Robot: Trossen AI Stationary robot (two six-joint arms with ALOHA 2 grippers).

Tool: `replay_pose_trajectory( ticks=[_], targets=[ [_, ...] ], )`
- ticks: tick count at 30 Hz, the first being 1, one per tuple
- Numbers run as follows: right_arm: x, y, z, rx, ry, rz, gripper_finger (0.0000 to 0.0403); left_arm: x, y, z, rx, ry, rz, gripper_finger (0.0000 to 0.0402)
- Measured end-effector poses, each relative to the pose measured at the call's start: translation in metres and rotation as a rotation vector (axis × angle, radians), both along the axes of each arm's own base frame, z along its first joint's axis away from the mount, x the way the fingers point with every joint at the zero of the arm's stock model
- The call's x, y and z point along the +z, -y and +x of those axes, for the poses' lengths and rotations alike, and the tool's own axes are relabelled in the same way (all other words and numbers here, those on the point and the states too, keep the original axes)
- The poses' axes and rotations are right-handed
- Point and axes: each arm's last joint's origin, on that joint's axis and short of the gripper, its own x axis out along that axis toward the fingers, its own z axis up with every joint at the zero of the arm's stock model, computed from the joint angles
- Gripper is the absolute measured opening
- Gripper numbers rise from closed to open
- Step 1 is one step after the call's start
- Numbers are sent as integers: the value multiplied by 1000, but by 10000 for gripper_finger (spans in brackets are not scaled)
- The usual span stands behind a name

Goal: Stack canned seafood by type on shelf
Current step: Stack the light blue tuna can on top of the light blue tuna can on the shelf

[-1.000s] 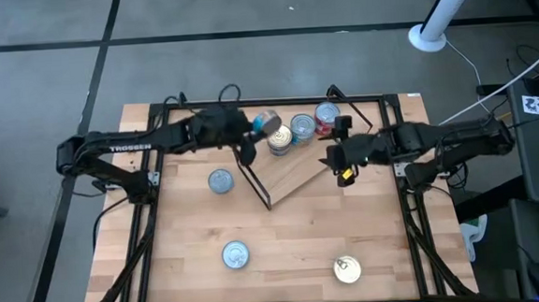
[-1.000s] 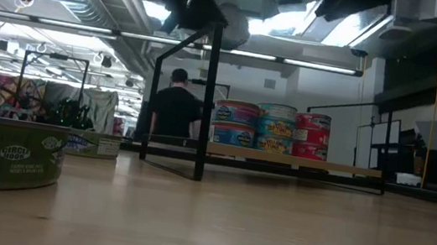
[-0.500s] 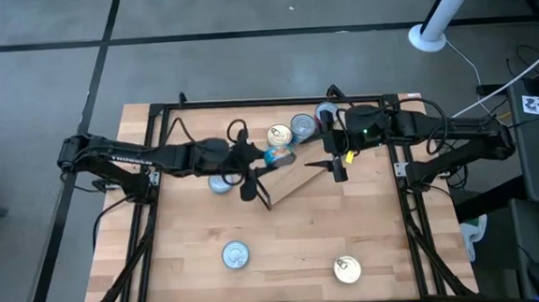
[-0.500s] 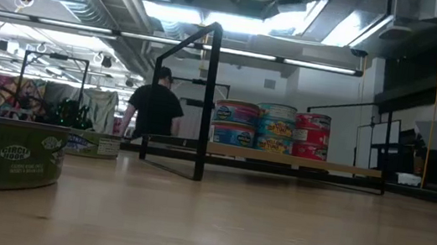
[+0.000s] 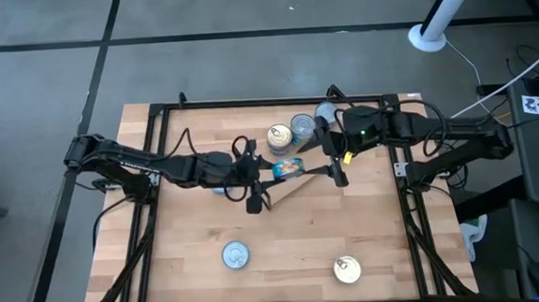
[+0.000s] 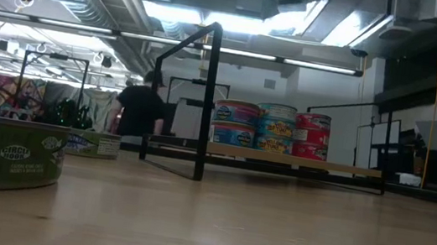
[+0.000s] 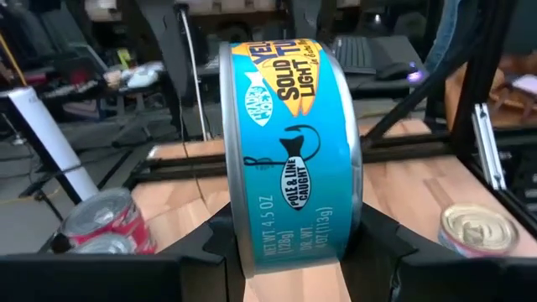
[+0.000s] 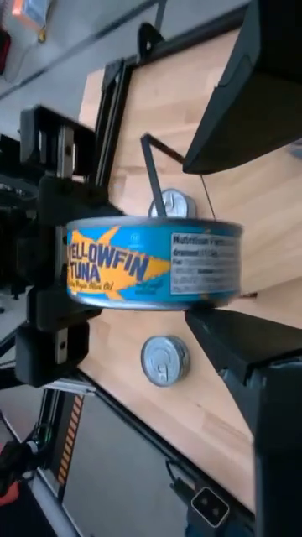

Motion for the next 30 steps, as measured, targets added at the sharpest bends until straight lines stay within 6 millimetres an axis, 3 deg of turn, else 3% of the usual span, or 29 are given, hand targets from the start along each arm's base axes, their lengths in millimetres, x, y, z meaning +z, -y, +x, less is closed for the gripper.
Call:
replay_pose_trajectory(
  ticks=[7,16,27,30],
  targets=[
    [-9,-2,10,82,-38,41,273,1,-1,1,10,24,-1,139],
    [-13,-1,13,47,-51,23,265,0,-1,1,7,11,7,139],
    [-13,-1,13,54,-50,14,138,0,-1,1,-9,4,49,139],
    [-13,-1,13,57,-49,12,132,0,-1,1,-11,5,38,141]
  ],
)
